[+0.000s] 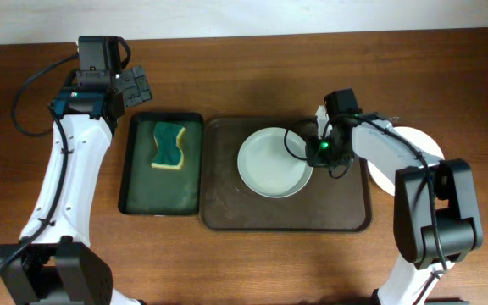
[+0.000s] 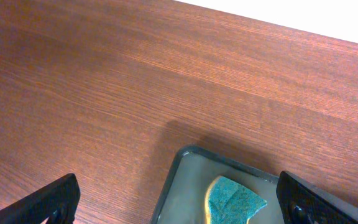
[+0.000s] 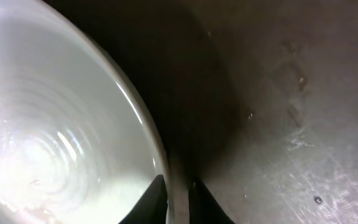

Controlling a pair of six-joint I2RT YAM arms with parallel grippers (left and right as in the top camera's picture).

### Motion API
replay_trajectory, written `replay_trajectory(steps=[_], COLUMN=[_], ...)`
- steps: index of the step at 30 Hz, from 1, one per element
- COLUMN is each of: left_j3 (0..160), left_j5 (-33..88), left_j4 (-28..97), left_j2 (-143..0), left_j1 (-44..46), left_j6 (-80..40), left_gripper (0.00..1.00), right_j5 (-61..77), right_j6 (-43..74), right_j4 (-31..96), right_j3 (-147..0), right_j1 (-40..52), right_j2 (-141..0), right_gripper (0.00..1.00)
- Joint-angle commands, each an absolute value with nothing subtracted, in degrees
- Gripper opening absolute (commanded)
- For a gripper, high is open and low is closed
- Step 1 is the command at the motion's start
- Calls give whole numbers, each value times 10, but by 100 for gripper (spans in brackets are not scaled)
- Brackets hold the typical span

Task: Clean dirty plates on tray and stack at the side
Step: 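Lift the white plate with the right gripper off the brown tray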

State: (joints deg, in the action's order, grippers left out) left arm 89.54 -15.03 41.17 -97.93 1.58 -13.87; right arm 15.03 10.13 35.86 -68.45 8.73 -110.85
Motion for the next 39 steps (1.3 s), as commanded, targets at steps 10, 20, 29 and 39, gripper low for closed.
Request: replay_trajectory(steps=[10, 20, 29, 39], left_j3=[897, 897, 897, 897], left_j5=[-153, -153, -153, -153], left_j4=[413, 413, 413, 413], left_j2=[-978, -978, -978, -978], left_j1=[16, 16, 16, 16], left_j6=[-132, -132, -132, -132], left_gripper=[99, 100, 100, 99], right_j5=[176, 126, -54, -245], right_j6=[100, 219, 291, 257], right_j4=[577, 555, 447, 324], right_j3=[-882, -916, -916, -917], right_j1=[91, 228, 420, 501], right_j2=[-1102, -1102, -1102, -1102], right_gripper=[4, 4, 4, 4])
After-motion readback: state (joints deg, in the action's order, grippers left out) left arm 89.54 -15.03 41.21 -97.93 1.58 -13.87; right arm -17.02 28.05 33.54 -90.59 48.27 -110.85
